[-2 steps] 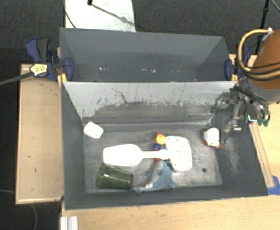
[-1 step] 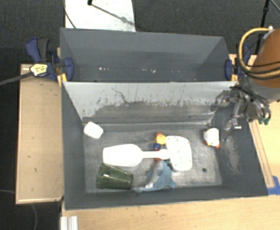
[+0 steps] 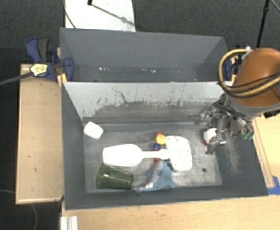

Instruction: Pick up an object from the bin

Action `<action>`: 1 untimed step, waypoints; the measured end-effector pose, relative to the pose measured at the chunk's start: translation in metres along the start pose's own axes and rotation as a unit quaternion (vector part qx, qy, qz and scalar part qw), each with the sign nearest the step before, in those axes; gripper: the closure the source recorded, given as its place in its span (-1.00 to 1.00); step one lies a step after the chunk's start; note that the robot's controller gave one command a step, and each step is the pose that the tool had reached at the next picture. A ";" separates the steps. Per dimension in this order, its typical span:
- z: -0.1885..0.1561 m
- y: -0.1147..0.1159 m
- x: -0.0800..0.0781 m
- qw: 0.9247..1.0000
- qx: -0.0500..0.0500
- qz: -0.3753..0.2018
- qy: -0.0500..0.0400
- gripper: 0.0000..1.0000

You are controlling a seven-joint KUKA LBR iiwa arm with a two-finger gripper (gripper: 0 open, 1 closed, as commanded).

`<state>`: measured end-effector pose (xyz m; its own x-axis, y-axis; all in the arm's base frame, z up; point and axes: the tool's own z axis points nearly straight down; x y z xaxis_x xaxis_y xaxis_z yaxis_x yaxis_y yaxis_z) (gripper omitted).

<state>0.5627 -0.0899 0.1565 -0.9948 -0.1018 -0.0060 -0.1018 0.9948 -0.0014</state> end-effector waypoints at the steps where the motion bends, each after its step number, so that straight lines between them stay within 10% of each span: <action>1: 0.007 0.071 0.002 0.997 -0.001 -0.071 0.002 -1.00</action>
Offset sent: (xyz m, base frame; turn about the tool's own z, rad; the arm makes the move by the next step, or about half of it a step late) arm -0.0253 0.0839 -0.0210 -0.0956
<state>0.5536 -0.0190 0.1491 -0.9705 -0.2411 -0.0015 -0.2411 0.9705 0.0009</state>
